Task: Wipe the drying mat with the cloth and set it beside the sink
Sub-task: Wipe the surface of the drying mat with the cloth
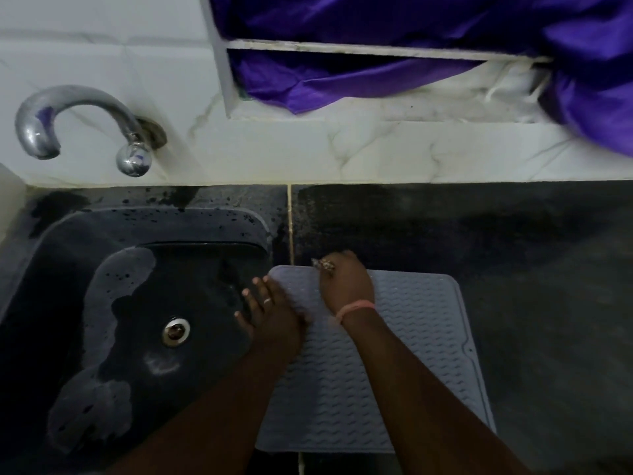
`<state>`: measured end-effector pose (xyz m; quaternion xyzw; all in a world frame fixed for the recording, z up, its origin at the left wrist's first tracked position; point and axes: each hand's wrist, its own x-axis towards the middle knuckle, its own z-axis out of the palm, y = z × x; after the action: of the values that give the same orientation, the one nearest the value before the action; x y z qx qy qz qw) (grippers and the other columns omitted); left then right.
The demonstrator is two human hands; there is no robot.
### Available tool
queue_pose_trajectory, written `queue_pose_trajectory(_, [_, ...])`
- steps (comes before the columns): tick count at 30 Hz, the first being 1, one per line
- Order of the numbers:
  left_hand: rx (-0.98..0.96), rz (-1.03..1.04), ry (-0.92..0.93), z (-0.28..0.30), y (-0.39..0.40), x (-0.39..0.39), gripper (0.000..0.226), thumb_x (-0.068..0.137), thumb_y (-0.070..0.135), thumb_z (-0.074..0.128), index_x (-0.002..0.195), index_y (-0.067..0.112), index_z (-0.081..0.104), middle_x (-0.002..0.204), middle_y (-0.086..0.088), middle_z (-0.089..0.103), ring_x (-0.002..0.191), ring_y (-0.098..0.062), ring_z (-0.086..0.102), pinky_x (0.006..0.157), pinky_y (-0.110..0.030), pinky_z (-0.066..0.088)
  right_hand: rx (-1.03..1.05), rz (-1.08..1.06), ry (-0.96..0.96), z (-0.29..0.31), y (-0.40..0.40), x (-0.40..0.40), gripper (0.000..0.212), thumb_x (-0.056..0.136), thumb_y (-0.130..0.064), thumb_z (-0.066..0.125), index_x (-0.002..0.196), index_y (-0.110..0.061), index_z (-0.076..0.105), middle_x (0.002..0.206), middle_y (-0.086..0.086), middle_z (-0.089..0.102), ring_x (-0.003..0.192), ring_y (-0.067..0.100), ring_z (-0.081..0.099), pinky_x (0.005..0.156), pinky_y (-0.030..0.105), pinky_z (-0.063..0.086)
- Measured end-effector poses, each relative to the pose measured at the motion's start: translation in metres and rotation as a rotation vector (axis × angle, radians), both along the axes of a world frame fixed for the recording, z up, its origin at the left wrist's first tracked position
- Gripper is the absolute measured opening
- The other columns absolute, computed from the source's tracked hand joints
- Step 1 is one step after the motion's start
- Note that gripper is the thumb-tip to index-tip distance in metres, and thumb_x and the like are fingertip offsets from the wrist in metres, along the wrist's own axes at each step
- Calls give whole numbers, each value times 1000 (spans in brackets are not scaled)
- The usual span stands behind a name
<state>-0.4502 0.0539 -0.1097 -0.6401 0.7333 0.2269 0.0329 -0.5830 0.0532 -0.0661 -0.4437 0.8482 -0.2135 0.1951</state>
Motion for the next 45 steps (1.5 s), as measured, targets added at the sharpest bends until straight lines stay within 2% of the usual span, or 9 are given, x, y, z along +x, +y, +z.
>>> queue_pose_trajectory(3, [163,-32,-16,9,-11,-5,112,86,60,59,156,10,-13,164,-13,-17,150,-40,-16,118,-62,-2,45,-255,81,-4,57,-57,25,97,-23,48,96,-12,70,102,11,63,86,29,62,79,36,53])
queue_pose_trajectory(5, [129,-37,-44,17,-14,-6,110,87,55,62,156,11,-10,165,-12,-15,150,-41,-14,120,-60,0,64,-399,145,-7,92,-92,27,94,-19,47,98,-9,72,101,12,70,90,29,65,86,38,54])
queue_pose_trajectory(9, [-95,-166,39,19,4,-16,74,91,29,56,155,19,23,158,-11,28,137,-39,33,111,-53,35,127,-628,136,0,134,-138,28,86,-13,48,97,-6,72,98,15,73,94,34,68,83,38,54])
queue_pose_trajectory(12, [-134,-242,52,22,20,-24,55,93,30,53,147,28,41,148,-6,42,127,-32,42,102,-48,43,155,-559,125,1,130,-142,27,92,-12,48,101,-6,72,106,17,71,99,33,67,91,37,50])
queue_pose_trajectory(16, [-125,-310,0,18,26,-22,60,92,45,57,148,30,40,151,-3,39,131,-30,39,101,-49,43,203,-533,123,-5,118,-133,30,95,-14,44,114,-9,65,129,16,55,104,30,62,89,35,48])
queue_pose_trajectory(26, [-166,-344,-31,16,23,-22,65,90,51,59,149,31,39,145,-2,41,126,-27,43,96,-46,47,261,-351,244,-9,107,-122,30,92,-13,44,113,-10,65,133,13,50,112,31,56,91,36,48])
queue_pose_trajectory(33, [-139,-317,33,20,23,-20,66,89,51,61,149,32,40,148,1,39,130,-25,39,102,-44,43,235,-192,224,-8,87,-81,28,89,-8,48,110,-14,65,129,10,48,108,28,51,78,36,50])
queue_pose_trajectory(42, [-94,-326,139,21,10,-9,60,92,29,59,149,30,41,151,1,38,133,-24,39,110,-39,40,197,-88,200,-10,59,-43,27,88,-11,51,110,-16,66,123,8,49,110,28,51,83,37,51])
queue_pose_trajectory(45, [-143,-313,121,21,12,-3,62,90,34,61,148,27,41,153,0,38,135,-25,37,111,-40,37,154,-66,200,-14,54,-30,25,87,-10,51,104,-16,68,119,7,51,105,27,54,81,36,51])
